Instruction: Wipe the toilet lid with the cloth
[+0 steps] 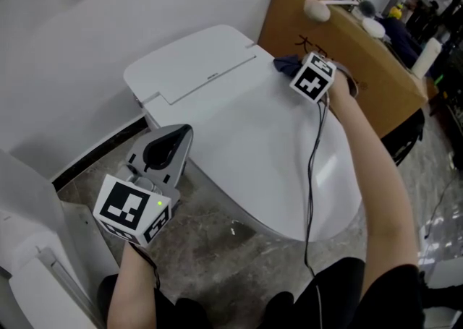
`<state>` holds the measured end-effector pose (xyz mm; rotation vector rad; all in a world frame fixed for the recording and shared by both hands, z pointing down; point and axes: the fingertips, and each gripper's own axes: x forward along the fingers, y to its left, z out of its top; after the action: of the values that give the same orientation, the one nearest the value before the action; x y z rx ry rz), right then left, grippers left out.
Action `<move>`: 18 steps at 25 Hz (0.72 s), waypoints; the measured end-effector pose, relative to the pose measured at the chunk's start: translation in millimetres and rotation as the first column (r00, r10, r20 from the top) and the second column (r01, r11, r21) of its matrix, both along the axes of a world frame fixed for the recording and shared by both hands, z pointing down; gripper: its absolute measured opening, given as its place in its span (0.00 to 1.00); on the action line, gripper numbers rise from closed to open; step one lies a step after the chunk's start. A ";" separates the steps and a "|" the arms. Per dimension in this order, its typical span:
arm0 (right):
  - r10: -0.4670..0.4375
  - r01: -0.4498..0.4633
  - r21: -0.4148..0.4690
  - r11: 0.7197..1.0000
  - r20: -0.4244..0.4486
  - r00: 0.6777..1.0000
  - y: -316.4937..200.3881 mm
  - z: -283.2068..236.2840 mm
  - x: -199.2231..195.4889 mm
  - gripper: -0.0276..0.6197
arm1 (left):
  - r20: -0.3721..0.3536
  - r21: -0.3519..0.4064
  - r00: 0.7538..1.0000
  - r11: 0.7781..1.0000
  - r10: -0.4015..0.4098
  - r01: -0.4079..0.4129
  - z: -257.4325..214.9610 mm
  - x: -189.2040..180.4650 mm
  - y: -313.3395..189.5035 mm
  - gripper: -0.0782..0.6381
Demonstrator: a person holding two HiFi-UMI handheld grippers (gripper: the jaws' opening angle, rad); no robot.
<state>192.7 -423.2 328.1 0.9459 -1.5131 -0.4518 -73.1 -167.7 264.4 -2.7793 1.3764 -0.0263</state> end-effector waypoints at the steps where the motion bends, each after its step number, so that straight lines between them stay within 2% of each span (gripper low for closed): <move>1: 0.007 -0.007 -0.019 1.000 0.002 1.000 0.7 5.1 1.5 0.15 | 0.000 0.000 1.000 1.000 0.002 -0.002 0.0 1.0 0.0 0.13; 7: -0.007 0.009 -0.081 0.997 0.019 1.000 15.2 21.2 -5.4 0.15 | 0.006 0.000 1.000 1.000 0.007 -0.007 0.7 4.2 1.5 0.13; 18: -0.057 0.061 -0.109 0.992 0.042 0.997 40.9 27.0 -27.4 0.15 | 0.013 -0.009 1.000 1.000 0.008 -0.008 5.4 6.7 0.8 0.13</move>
<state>165.4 -382.3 355.1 0.8298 -1.5885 -0.3902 -66.4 -167.0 269.8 -2.7866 1.3661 -0.0500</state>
